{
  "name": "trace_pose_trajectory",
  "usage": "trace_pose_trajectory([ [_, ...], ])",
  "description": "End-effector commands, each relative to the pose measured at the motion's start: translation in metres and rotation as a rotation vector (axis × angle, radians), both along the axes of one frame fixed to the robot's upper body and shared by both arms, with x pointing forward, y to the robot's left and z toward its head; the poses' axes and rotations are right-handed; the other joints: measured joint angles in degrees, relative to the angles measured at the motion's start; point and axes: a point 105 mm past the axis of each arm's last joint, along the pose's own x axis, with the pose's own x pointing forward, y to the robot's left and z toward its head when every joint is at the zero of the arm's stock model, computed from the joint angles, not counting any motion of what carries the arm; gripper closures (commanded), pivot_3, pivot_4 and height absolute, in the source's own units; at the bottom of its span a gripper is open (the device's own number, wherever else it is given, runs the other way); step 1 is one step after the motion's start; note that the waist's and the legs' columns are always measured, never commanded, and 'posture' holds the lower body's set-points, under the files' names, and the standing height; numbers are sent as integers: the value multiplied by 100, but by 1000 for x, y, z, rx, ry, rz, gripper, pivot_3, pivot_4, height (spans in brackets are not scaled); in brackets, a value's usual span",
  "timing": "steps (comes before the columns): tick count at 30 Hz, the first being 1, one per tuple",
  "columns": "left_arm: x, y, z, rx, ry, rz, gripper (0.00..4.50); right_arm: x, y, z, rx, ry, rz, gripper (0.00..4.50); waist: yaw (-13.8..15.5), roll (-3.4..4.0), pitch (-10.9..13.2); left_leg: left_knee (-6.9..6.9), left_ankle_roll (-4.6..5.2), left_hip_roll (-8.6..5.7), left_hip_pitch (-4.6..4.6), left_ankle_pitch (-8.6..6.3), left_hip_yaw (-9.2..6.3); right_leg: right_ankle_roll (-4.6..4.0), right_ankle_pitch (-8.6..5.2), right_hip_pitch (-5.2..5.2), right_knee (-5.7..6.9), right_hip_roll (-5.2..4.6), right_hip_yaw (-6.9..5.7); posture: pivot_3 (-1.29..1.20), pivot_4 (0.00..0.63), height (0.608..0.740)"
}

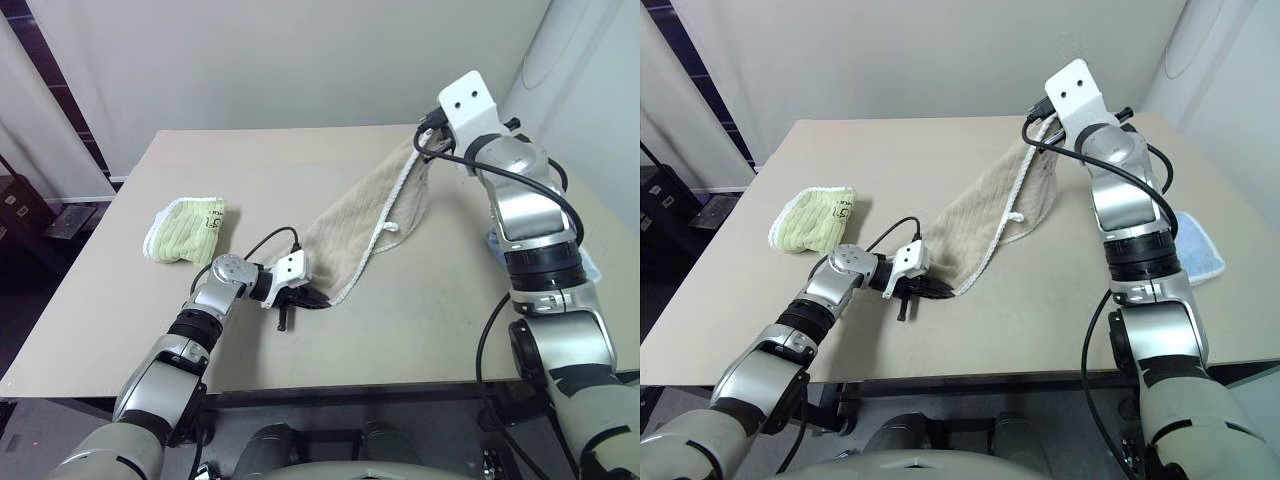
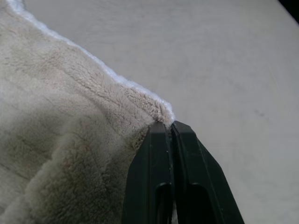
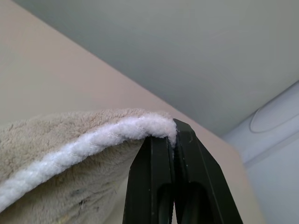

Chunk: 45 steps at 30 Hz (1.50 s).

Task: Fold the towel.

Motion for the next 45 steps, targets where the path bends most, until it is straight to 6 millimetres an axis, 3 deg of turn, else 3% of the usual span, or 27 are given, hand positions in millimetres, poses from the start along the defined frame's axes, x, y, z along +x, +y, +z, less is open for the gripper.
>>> trace_pose_trajectory([
  [1,24,15,60,-187,-34,94,4457,-4,-14,14,-18,-52,-36,4500,0,0,1,0,1,0,-1,0,0,0,0,-1,0,0,0,0,0,720],
  [7,67,59,136,-369,-106,318,4457,-7,-47,16,-3,-55,-118,4500,12,-2,2,8,3,0,-8,2,-1,0,0,-4,4,0,-2,0,0,720],
  [15,132,102,201,-488,-323,857,4457,5,-84,26,-14,-84,-206,4500,16,-11,8,15,10,-1,-7,4,0,11,6,-3,8,0,-2,0,0,720],
  [19,144,113,228,-529,-412,1034,4457,15,-88,43,44,-147,-199,4500,11,-12,10,13,10,-1,-12,4,4,15,7,-10,11,1,-2,0,0,720],
  [23,144,117,243,-549,-468,1052,4457,17,-93,50,46,-180,-191,4500,10,-13,9,4,8,-1,-10,5,4,16,7,-13,11,4,-2,0,0,720],
  [28,138,116,230,-472,-481,958,4457,9,-87,34,54,-136,-103,4500,10,-15,9,10,8,-1,-11,6,5,16,7,-8,11,4,-2,0,0,720],
  [31,114,116,180,-373,-313,700,4457,-19,-72,2,99,-53,33,4500,5,-14,0,7,7,0,-4,6,4,16,6,2,4,4,-2,0,0,720],
  [35,86,127,138,-275,-163,533,4457,-59,-64,-30,118,44,111,4500,0,-12,4,8,2,2,-16,9,3,15,6,-15,8,4,-2,0,0,720],
  [38,66,135,119,-246,-77,437,4457,-88,-62,-51,111,129,157,4500,8,-14,4,20,2,2,-26,3,1,12,6,-22,15,2,-2,0,0,720],
  [45,30,155,99,-209,48,348,4457,-147,-66,-79,94,312,245,4500,24,-14,2,34,-5,2,-21,-8,-3,-6,1,-6,13,-3,-2,0,0,720],
])
